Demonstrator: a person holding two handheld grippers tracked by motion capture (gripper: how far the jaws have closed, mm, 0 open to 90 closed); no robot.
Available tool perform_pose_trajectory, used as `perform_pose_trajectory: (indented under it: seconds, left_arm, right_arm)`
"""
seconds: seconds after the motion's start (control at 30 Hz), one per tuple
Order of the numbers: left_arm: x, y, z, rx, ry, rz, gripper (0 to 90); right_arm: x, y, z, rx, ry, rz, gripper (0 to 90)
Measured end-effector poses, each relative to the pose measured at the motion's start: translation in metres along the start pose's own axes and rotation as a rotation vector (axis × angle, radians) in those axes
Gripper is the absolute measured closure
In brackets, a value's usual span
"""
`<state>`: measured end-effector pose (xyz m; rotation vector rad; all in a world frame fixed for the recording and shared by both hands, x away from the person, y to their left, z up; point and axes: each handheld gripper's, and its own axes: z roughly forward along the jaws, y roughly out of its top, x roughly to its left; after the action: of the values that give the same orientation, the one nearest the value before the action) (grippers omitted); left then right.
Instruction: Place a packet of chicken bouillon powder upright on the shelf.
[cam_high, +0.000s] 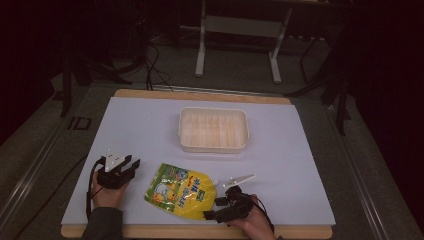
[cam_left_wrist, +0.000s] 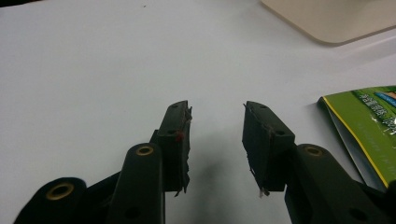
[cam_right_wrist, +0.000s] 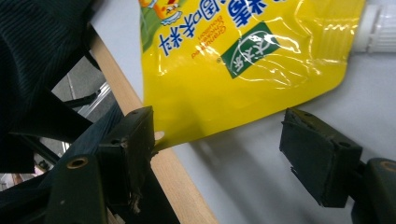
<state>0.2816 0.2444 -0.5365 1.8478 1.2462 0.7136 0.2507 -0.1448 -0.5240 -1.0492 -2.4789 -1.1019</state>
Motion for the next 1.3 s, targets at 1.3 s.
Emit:
perform_pose_trajectory:
  seconds: [1.3]
  left_arm:
    - [-0.002,0.000,0.000,-0.009,0.005,0.009,59.6]
  right_arm:
    - [0.001,0.052,0.023,-0.069,0.097,0.092,56.6]
